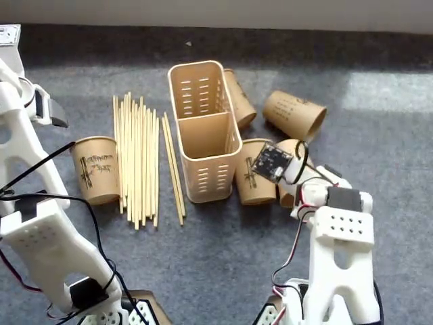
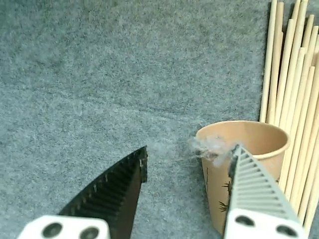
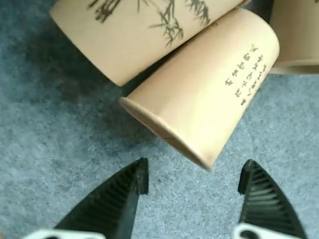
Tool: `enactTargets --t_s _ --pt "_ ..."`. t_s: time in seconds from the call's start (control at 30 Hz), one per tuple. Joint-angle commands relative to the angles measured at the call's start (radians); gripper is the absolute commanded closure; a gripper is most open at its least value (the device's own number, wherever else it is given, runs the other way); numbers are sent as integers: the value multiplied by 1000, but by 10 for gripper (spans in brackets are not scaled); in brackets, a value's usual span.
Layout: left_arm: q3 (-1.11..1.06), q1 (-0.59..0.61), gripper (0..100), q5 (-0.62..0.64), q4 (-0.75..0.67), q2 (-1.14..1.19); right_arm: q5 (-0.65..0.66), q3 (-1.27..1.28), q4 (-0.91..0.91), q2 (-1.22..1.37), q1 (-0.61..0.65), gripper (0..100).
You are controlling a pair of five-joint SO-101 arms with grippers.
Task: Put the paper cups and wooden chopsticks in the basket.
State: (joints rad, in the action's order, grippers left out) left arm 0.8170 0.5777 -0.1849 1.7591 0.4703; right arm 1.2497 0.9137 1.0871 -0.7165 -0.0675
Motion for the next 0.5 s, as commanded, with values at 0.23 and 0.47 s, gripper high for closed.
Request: enactTargets --t_s 0.23,0.47 --pt "25 10 718 -5 2 -5 2 54 -234 -30 -33 707" --pt "25 13 719 -5 2 -4 -3 236 -464 -30 -7 707"
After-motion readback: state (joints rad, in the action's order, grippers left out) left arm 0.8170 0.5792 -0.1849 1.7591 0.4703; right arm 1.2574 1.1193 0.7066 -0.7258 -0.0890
